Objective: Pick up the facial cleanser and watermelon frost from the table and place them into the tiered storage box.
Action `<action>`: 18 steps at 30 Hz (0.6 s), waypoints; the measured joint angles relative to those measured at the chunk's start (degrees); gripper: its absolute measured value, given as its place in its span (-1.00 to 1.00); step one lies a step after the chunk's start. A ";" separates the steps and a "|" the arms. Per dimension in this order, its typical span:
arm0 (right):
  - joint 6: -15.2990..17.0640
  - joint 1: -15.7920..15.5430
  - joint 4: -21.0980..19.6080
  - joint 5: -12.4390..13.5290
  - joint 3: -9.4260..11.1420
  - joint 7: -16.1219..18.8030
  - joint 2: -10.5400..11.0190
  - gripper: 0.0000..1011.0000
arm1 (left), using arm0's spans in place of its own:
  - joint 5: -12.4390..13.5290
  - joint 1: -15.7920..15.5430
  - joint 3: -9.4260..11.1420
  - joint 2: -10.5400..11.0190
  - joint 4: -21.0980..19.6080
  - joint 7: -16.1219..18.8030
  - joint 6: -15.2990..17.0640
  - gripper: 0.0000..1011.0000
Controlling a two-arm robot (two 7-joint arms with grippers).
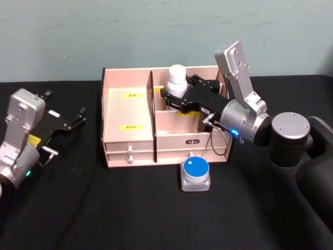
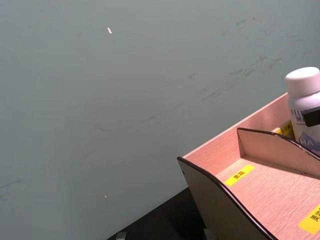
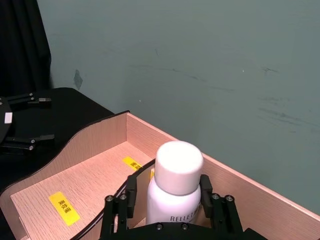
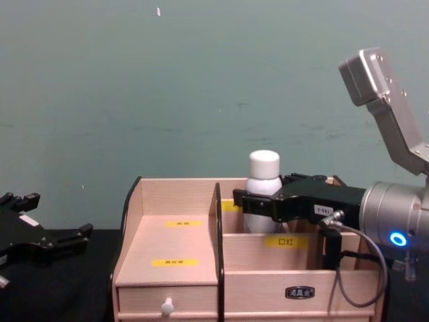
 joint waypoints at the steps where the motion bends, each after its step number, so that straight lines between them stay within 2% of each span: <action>1: -0.02 0.00 0.00 0.02 0.00 0.01 0.00 0.59 | 0.01 0.00 0.00 0.00 0.00 0.00 0.00 0.98; 2: -0.03 0.00 0.00 0.02 0.00 0.01 0.00 0.59 | 0.00 0.00 0.00 0.00 0.00 0.00 0.00 0.98; 5: -0.15 0.00 -0.03 0.05 0.01 0.13 0.00 0.80 | 0.01 0.00 0.00 0.00 0.00 0.00 0.00 0.98; 9: -0.46 -0.26 -1.04 0.05 0.18 0.28 0.29 0.98 | 0.00 0.00 0.00 0.00 0.00 0.00 0.00 0.98; 14: -0.35 -0.78 -3.73 -0.09 0.52 0.24 1.12 0.98 | 0.01 0.00 0.00 0.00 0.00 0.00 0.00 0.98; 18: 1.05 -1.54 -8.04 -0.64 0.87 -0.23 2.60 0.98 | 0.00 0.00 0.00 0.00 0.00 0.00 0.00 0.98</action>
